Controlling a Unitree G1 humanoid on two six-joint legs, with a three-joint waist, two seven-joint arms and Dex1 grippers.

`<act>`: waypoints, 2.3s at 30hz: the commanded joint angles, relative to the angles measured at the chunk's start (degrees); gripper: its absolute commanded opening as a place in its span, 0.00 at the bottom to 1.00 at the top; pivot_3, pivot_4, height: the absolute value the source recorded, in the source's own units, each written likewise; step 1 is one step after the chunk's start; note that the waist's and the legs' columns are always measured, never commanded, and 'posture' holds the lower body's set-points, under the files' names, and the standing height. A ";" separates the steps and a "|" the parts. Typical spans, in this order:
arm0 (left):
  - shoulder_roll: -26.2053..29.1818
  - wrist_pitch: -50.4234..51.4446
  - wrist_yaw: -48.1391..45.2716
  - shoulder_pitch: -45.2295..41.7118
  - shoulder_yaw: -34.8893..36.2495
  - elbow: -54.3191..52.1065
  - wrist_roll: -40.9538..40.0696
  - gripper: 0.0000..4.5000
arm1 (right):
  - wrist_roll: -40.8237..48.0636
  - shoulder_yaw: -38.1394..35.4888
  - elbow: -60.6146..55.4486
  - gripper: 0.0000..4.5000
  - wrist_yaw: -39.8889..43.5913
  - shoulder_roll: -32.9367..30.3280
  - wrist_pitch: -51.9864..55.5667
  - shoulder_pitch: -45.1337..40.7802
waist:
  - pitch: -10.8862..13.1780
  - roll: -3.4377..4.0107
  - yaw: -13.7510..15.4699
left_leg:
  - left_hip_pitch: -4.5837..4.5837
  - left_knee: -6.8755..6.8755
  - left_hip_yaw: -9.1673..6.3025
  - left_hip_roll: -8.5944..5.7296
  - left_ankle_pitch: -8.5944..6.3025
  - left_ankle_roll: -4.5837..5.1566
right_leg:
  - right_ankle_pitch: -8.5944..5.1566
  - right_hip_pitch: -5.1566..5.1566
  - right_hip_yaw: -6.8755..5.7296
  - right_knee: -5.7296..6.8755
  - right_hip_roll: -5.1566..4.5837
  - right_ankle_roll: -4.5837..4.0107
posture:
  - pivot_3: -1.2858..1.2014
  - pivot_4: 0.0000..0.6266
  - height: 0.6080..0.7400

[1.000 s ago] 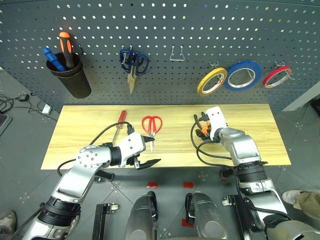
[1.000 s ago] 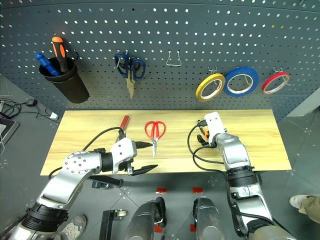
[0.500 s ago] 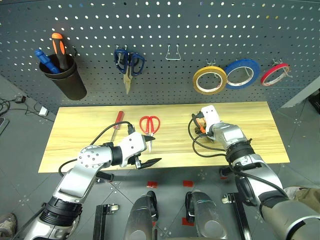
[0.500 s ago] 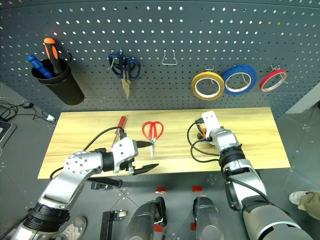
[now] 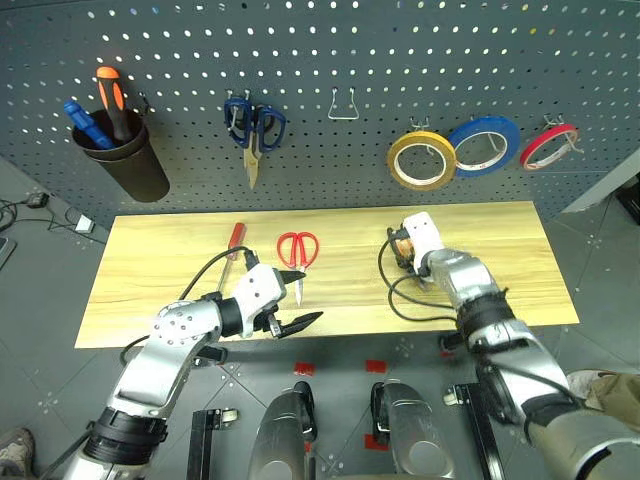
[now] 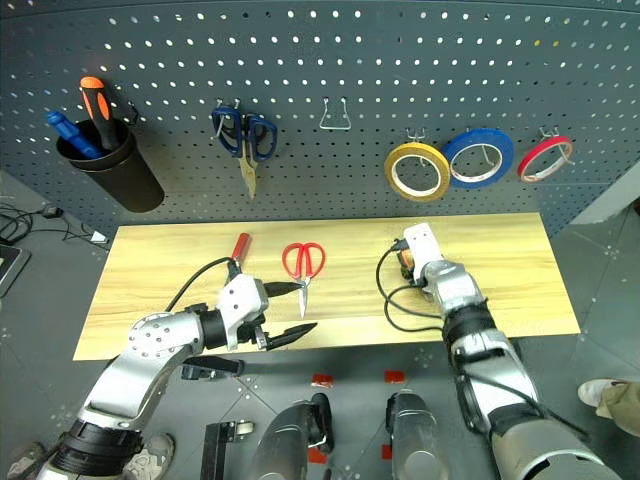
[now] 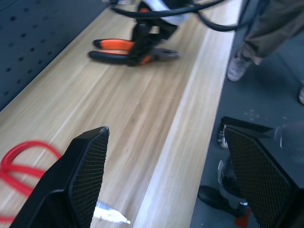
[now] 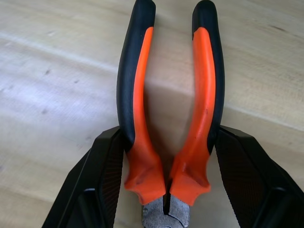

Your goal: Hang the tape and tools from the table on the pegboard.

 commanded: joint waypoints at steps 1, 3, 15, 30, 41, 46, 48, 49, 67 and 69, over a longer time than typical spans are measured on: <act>-2.01 -0.95 4.23 3.44 6.76 -4.96 -4.28 0.90 | 1.16 3.90 -32.11 0.58 1.62 1.05 5.47 9.65 | 0.00 0.00 -0.07 | -0.06 -0.02 0.01 0.01 -0.01 -0.01 | -0.01 -0.06 0.03 -0.03 0.00 0.01 | 0.44 0.48 1.00; -5.15 -1.61 9.46 3.68 10.61 -5.53 -5.25 0.90 | 0.35 7.05 -46.02 0.58 0.80 1.95 3.91 14.80 | 0.00 0.00 -0.09 | -0.09 -0.03 0.04 0.01 -0.04 -0.03 | -0.02 -0.15 0.10 -0.01 0.00 0.03 | 0.44 0.48 1.00; -9.14 4.27 19.57 0.24 14.53 -10.22 -7.66 0.90 | -5.30 8.89 -43.02 0.58 -13.25 13.58 -24.67 -6.26 | -0.11 -0.20 -0.01 | -0.05 0.16 0.05 0.47 0.06 -0.19 | 0.14 -0.17 0.22 0.03 0.58 -0.02 | 0.45 0.45 1.00; -8.90 17.68 24.45 -14.91 12.61 -8.89 -7.91 0.90 | -7.77 3.46 9.35 0.58 -24.31 11.22 -59.77 -32.69 | -0.18 -0.43 0.11 | -0.07 0.04 0.28 0.60 0.10 -0.27 | 0.21 -0.24 0.29 -0.10 0.65 -0.21 | 0.48 0.45 1.00; -9.07 17.31 24.59 -17.47 11.76 -5.12 -6.71 0.90 | -8.76 3.22 18.45 0.58 -27.30 12.29 -63.25 -29.15 | -0.16 -0.43 0.43 | -0.06 0.09 0.27 0.61 0.10 -0.28 | 0.21 -0.24 0.30 -0.01 0.65 -0.21 | 0.48 0.48 1.00; -9.76 15.98 24.91 -19.21 10.73 -2.28 -5.63 0.90 | -8.28 2.16 22.50 0.58 -28.86 12.20 -62.67 -28.55 | -0.14 -0.46 0.53 | -0.07 0.13 0.27 0.60 0.11 -0.29 | 0.22 -0.23 0.32 0.02 0.65 -0.22 | 0.48 0.49 1.00; -9.88 15.56 24.82 -19.48 10.44 -1.65 -5.29 0.90 | -7.93 1.85 23.49 0.58 -29.17 12.29 -61.94 -28.17 | -0.14 -0.46 0.53 | -0.06 0.12 0.27 0.60 0.11 -0.29 | 0.22 -0.24 0.32 0.02 0.64 -0.22 | 0.48 0.49 1.00; -9.91 15.37 24.82 -19.52 10.23 -1.41 -5.09 0.90 | -7.47 1.55 23.89 0.58 -28.98 12.41 -61.26 -27.94 | -0.14 -0.46 0.53 | -0.06 0.12 0.26 0.60 0.11 -0.30 | 0.22 -0.24 0.31 0.02 0.65 -0.22 | 0.48 0.49 1.00; -13.10 19.06 27.96 -16.04 9.57 0.41 -5.45 1.00 | -0.34 -1.18 7.19 1.00 -18.78 14.79 -43.73 -17.58 | -0.15 -0.47 0.61 | -0.03 0.09 0.22 0.62 0.16 -0.34 | 0.29 -0.18 0.25 -0.02 0.65 -0.34 | 0.46 0.48 1.00; -14.35 21.09 30.54 -14.58 8.97 -0.07 -4.28 1.00 | 1.08 -0.05 -0.02 1.00 -14.23 14.39 -39.05 -13.40 | -0.15 -0.47 0.49 | -0.03 0.07 0.23 0.62 0.15 -0.35 | 0.26 -0.18 0.26 -0.04 0.65 -0.29 | 0.46 0.48 1.00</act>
